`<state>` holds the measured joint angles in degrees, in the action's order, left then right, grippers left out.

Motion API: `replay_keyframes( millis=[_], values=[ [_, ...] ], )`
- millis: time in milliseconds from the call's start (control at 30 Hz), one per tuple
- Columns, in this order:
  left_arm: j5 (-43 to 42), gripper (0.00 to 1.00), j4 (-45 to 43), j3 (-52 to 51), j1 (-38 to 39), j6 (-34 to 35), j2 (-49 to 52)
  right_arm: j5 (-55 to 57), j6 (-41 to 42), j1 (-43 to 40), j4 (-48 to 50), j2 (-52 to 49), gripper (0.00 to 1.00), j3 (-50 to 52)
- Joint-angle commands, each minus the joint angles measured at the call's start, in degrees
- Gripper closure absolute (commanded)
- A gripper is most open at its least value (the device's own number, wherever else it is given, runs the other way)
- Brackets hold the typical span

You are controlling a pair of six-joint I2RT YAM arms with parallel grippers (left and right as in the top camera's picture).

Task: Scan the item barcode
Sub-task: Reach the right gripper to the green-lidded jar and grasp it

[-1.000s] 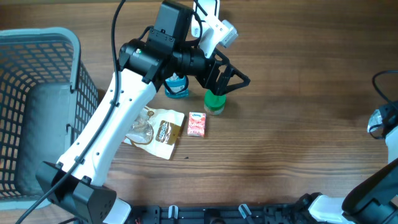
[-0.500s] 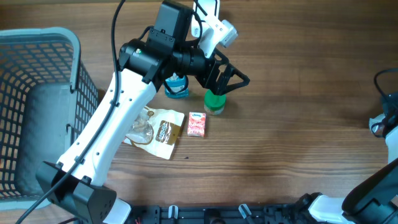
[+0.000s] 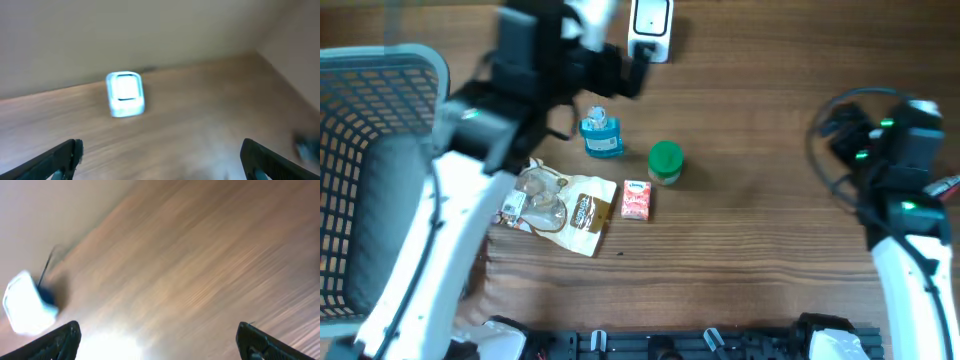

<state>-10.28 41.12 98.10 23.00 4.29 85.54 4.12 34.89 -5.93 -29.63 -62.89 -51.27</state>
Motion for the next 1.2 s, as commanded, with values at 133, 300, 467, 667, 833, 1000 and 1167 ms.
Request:
replay_keyframes(
  millis=[133,300,467,667,833,1000,1167],
  values=[
    [8.7,0.0,6.4,0.5,-8.4,13.5,-1.0,-4.5,7.7,15.9,-22.2,-6.9,0.0,-9.0],
    [7.8,0.0,8.9,0.5,-8.4,15.1,0.3,-19.5,8.0,21.1,-25.7,-9.6,0.0,-17.9],
    [6.2,0.0,11.0,0.5,-7.9,8.7,1.2,-24.3,24.3,21.5,-17.4,-11.7,0.0,-17.6],
    [9.9,0.0,10.0,0.5,-8.0,13.3,1.2,-31.0,50.1,24.1,-12.7,-26.0,0.01,-17.8],
    [9.9,0.0,10.2,0.5,-7.4,13.3,1.2,-31.7,61.7,29.6,-7.1,-35.6,0.02,-20.9],
    [9.7,0.0,10.4,0.5,-7.4,13.4,1.2,-24.4,66.2,31.8,-9.7,-37.1,0.02,-23.8],
    [9.7,0.0,10.9,0.5,-7.4,13.4,1.2,-24.8,72.3,32.1,-14.4,-39.1,0.02,-23.8]
  ],
)
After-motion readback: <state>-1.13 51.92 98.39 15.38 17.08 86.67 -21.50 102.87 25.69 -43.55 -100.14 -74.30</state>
